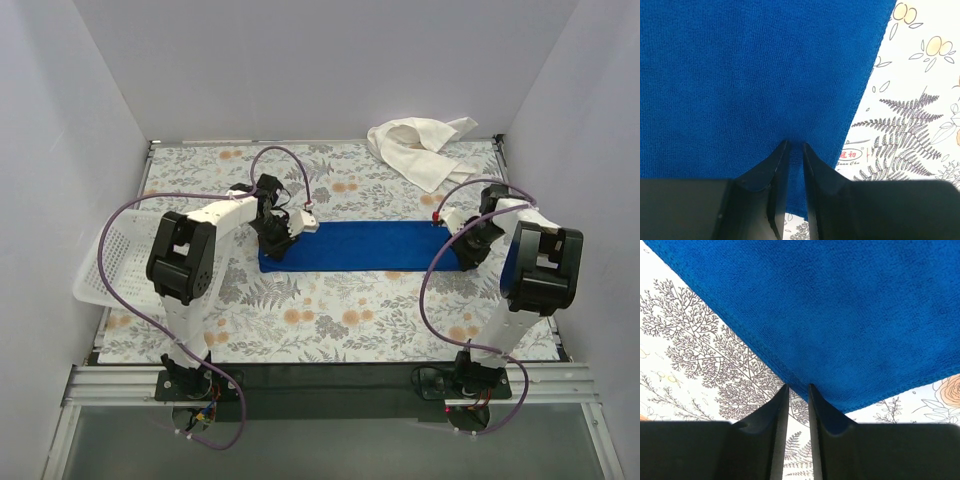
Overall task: Roll the towels
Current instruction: Fold the towel
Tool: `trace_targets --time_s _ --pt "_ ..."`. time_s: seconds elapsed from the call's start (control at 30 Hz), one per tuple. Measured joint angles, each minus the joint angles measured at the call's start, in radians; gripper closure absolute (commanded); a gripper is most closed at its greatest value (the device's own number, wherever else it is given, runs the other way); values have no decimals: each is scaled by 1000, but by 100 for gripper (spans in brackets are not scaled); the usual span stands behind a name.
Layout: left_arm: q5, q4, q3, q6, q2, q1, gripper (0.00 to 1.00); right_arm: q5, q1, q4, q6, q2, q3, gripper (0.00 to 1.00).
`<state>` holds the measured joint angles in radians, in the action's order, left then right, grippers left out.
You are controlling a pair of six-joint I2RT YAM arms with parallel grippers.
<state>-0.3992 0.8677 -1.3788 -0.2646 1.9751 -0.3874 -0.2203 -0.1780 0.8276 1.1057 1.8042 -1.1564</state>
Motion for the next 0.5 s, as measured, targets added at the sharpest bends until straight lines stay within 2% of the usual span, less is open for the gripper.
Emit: trace_targets --time_s 0.27,0.37,0.5 --pt "7 -5 0 27 0 0 77 -3 -16 27 -2 -18 5 67" --pt "10 -6 -14 31 2 -1 75 -31 -56 127 4 -2 -55 64" --pt "6 -12 -123 62 47 -1 71 -110 -113 212 -36 29 -197 59"
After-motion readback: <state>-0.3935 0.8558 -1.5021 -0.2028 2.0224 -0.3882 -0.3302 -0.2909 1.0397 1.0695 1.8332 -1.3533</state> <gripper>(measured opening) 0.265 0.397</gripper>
